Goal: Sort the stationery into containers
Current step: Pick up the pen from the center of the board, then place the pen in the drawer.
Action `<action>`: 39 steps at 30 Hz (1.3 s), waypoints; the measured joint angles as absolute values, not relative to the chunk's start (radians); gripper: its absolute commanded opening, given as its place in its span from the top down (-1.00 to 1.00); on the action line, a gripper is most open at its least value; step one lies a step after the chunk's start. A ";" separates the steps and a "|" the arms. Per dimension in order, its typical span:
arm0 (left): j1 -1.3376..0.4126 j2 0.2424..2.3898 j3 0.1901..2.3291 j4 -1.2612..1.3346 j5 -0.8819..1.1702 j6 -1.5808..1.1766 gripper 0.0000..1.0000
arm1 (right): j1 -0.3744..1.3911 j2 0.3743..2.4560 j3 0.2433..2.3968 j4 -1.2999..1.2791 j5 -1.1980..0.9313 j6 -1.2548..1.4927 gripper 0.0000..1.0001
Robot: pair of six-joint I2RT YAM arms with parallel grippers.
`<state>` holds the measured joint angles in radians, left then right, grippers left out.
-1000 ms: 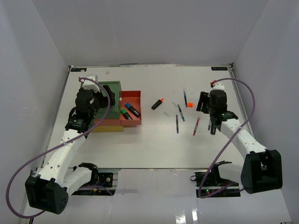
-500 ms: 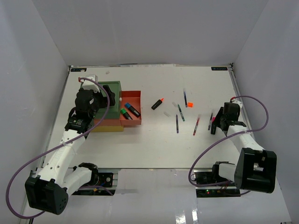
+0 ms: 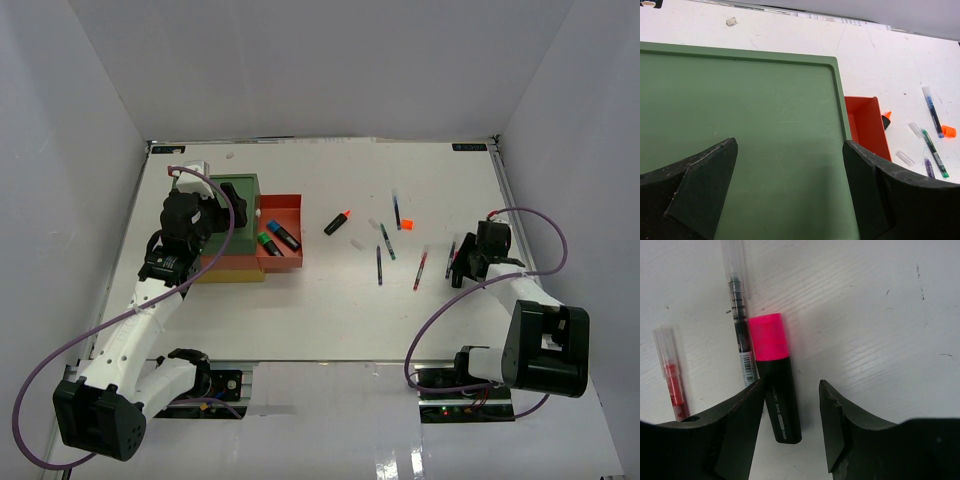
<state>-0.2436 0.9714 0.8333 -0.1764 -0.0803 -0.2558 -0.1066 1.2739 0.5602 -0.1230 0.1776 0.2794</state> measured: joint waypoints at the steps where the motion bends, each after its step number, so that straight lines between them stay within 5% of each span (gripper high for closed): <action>1: -0.244 0.971 0.833 -0.176 -0.080 -0.256 -0.93 | -0.107 1.280 0.560 -0.121 0.175 0.279 -0.07; 11: -0.244 0.971 0.833 -0.176 -0.078 -0.256 -0.93 | -0.107 1.328 0.563 -0.103 0.169 0.275 -0.01; 22: -0.244 0.971 0.833 -0.176 -0.077 -0.256 -0.93 | -0.109 1.336 0.569 -0.104 0.203 0.270 0.50; 29: -0.244 0.971 0.833 -0.176 -0.075 -0.256 -0.93 | -0.089 1.246 0.600 -0.123 0.184 0.241 0.57; 39: -0.243 0.971 0.833 -0.176 -0.070 -0.255 -0.93 | 0.479 1.296 1.029 -0.103 0.145 0.146 0.53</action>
